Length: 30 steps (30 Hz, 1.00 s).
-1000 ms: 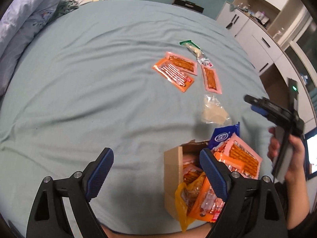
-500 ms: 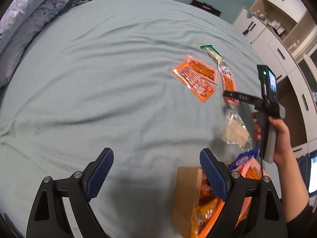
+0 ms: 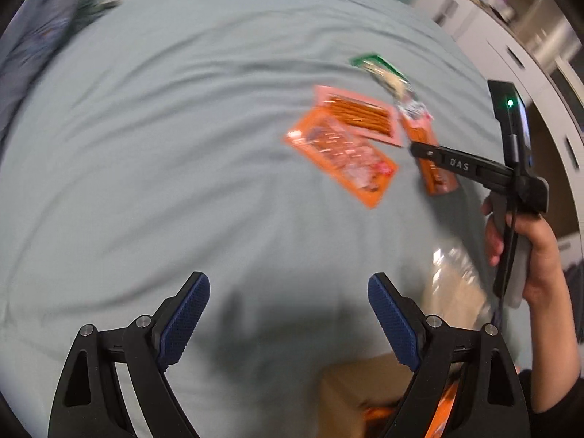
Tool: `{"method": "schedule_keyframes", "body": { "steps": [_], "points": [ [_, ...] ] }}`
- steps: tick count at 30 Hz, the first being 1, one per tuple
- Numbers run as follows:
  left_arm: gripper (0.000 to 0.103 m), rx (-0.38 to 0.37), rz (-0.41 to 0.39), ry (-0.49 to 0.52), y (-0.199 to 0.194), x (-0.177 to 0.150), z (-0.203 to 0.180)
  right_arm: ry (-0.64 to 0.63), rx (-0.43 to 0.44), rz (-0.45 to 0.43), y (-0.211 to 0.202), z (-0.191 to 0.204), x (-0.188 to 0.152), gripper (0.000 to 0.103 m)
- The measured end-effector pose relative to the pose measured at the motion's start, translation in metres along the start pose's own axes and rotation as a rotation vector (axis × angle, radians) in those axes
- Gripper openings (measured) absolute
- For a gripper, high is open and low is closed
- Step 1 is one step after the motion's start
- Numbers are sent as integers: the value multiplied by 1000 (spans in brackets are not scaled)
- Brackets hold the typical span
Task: Organize snacks
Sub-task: 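Move the right tool to the pink pretzel pack and close on it, then lift the pink pretzel pack with the right tool toward the box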
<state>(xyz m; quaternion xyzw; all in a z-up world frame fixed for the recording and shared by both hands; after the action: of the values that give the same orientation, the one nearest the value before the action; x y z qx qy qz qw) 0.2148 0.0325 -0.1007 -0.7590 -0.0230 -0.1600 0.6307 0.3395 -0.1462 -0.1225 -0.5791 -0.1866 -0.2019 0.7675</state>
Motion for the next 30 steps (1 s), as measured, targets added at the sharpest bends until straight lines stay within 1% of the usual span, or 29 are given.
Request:
{"method": "schedule_keyframes", "body": {
  "steps": [2, 3, 4, 5, 7, 8, 9, 10, 11, 13, 15, 16, 17, 18, 19, 20, 21, 22, 24, 26, 29, 30],
  "points": [
    [91, -10, 14, 49, 14, 28, -19, 47, 47, 4, -4, -11, -3, 33],
    [92, -13, 28, 51, 22, 41, -24, 79, 77, 9, -7, -16, -5, 32],
    [96, -25, 62, 42, 34, 55, -28, 107, 100, 13, -11, -21, -7, 32],
    [97, -34, 93, 25, 45, 64, -30, 145, 124, 20, -19, -30, -11, 32],
    [97, -58, 180, -40, 72, 82, -30, 190, 152, 14, -34, -40, -17, 32],
    [97, -88, 235, -103, 90, 91, -29, 204, 156, 6, -43, -44, -19, 32],
    [97, -106, 257, -147, 99, 94, -27, 218, 159, -1, -51, -48, -23, 32],
    [101, -115, 281, -226, 110, 98, -22, 227, 159, -2, -55, -47, -26, 32],
    [103, -116, 280, -287, 115, 100, -19, 235, 157, -7, -61, -49, -27, 32],
    [103, -91, 277, -382, 116, 104, -14, 241, 154, -26, -70, -50, -28, 32],
    [102, -93, 269, -434, 115, 106, -11, 237, 157, -48, -81, -48, -29, 32],
    [92, -96, 251, -445, 113, 106, -9, 234, 159, -57, -86, -46, -29, 32],
    [70, -64, 224, -436, 109, 106, -5, 230, 161, -63, -89, -41, -30, 32],
    [60, -28, 210, -419, 106, 105, -3, 223, 164, -70, -94, -38, -31, 32],
    [47, -41, 190, -415, 101, 102, 1, 218, 165, -76, -99, -38, -33, 32],
    [31, -51, 176, -417, 96, 99, 5, 214, 166, -86, -107, -36, -39, 32],
    [20, -62, 166, -426, 92, 95, 8, 212, 167, -93, -109, -34, -43, 32],
    [2, -103, 159, -451, 87, 89, 16, 212, 168, -102, -115, -33, -49, 32],
    [1, -177, 142, -512, 77, 77, 27, 206, 169, -115, -129, -32, -63, 32],
    [0, -210, 109, -565, 62, 64, 38, 199, 161, -129, -142, -29, -79, 32],
    [0, -261, 79, -603, 38, 47, 44, 182, 151, -150, -165, -25, -98, 32],
    [0, -271, 73, -609, 32, 47, 44, 181, 150, -155, -172, -21, -104, 32]
  ]
}}
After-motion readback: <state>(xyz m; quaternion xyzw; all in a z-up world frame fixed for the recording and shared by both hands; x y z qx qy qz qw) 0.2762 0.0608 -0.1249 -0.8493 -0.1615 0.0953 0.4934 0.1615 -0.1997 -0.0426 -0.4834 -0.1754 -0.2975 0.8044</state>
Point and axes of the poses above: each gripper's, at about its wrist camera, not at the fingertips, and y roughly the way its jaws point, z to its left, x to its top, the point moved 1 cm from there along y, roughly the way its jaws point, and after that the axes turned 1 degree about y, right-handed, at the moved point
